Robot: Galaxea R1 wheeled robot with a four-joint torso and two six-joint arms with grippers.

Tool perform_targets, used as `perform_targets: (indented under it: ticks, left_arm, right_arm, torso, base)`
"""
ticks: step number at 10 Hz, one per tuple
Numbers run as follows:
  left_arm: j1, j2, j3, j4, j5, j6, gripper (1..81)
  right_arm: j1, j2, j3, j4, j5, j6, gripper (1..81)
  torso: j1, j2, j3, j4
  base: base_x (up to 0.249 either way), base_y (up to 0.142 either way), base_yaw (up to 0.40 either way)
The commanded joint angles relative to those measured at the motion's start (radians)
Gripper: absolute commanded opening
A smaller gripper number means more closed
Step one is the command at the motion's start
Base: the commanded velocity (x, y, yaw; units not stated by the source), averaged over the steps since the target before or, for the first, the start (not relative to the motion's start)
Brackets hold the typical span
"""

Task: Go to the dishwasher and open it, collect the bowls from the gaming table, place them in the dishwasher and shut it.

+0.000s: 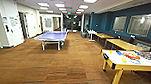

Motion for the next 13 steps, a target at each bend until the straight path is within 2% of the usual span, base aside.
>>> perform_targets:
  ticks: [1,13]
  left_arm:
    - [-0.043,-0.002,0.005,0.0,0.047,0.008,81.1]
    - [-0.044,0.004,0.005,0.014,0.049,0.008,81.1]
  right_arm:
    - [0.047,0.002,0.005,-0.016,-0.037,-0.004,81.1]
    - [0.052,0.008,0.0,-0.013,-0.037,-0.004,81.1]
  torso:
    - [0.0,0.0,0.0,0.0]
    - [0.0,0.0,0.0,0.0]
  base:
    - [0.195,0.0,0.0]
    - [0.206,0.0,0.0]
